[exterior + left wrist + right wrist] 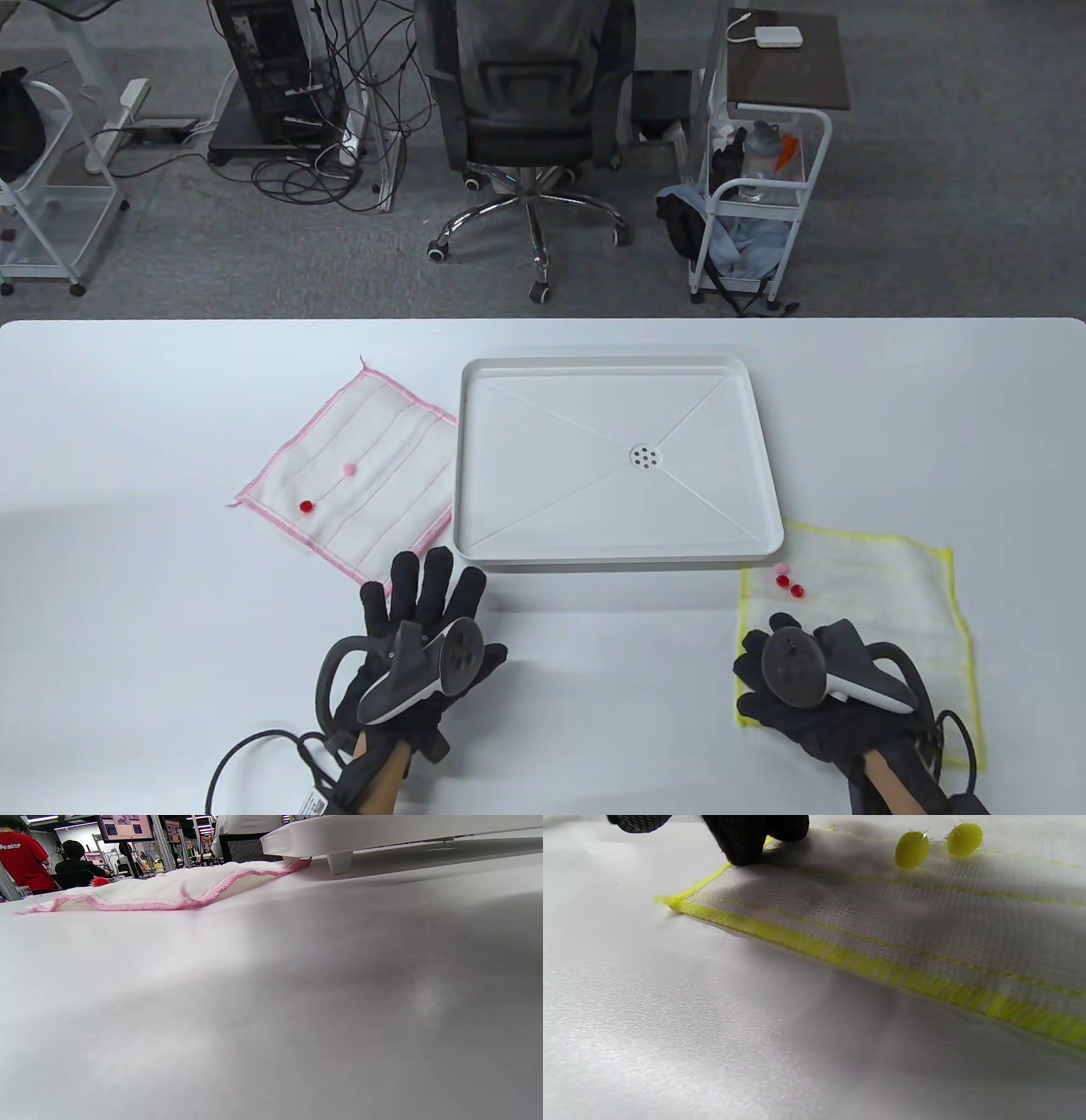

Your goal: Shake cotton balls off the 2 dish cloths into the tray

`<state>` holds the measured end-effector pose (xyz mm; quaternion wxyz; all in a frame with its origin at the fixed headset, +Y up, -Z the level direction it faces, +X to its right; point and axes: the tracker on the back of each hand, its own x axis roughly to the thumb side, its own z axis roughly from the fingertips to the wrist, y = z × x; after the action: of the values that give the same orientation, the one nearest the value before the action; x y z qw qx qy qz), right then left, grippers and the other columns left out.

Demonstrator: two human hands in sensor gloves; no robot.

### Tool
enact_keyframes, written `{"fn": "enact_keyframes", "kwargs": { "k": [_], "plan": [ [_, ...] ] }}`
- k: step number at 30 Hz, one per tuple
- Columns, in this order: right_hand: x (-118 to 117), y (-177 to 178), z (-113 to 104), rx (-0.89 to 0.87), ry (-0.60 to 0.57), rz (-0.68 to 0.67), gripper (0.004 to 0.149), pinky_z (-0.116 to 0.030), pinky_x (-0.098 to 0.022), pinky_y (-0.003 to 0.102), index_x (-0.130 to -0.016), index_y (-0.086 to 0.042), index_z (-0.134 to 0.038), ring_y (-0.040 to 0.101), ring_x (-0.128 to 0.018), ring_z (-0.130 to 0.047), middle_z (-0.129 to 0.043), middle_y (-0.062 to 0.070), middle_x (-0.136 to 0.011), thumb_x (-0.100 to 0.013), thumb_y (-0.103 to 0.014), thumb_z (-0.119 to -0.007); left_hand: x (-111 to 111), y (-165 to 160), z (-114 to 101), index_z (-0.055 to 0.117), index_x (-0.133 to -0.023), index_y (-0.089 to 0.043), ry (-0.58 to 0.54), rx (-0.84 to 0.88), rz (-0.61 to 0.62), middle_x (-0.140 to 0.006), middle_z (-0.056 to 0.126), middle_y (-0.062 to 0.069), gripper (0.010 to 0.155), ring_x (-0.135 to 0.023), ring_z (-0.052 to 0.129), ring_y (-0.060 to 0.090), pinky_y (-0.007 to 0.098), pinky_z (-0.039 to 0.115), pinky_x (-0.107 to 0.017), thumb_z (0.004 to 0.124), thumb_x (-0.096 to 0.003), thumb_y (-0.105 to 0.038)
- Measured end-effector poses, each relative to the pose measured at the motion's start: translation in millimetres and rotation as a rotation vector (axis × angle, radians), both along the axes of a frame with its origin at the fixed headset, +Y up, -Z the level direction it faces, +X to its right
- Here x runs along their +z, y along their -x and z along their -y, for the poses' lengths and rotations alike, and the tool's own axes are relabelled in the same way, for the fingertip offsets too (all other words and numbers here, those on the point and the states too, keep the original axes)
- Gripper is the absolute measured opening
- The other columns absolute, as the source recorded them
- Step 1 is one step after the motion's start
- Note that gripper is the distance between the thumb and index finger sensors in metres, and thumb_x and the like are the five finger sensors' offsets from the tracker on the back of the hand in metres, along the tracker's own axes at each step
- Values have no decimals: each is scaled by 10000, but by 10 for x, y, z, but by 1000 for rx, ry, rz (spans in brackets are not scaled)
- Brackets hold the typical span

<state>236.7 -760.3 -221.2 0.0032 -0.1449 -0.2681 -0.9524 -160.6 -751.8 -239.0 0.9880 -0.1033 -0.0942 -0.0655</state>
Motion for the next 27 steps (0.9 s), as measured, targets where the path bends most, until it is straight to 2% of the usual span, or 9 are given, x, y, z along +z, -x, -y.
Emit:
{"fn": "enact_keyframes", "kwargs": {
  "k": [13,27],
  "plan": [
    [-2,375,20,88,71,-113,652,-185,-768,537,-1073,-334,-386,202,-1045,-43,-183,-114,-1162,-499,-578,-576,-22,-3,27,-39,-1067,-431,36,-12,7,-1170,-86,28,826,-1067,-2,384,643,237,-786,371,-455,-804],
    [-79,821,7,159,107,-204,670,-164,-767,538,-1075,-340,-312,203,-1031,4,-120,-107,-1154,-504,-576,-570,-34,1,33,-50,-1064,-431,44,-10,6,-1167,-93,29,829,-1064,-7,386,644,233,-785,371,-454,-804]
  ]
}}
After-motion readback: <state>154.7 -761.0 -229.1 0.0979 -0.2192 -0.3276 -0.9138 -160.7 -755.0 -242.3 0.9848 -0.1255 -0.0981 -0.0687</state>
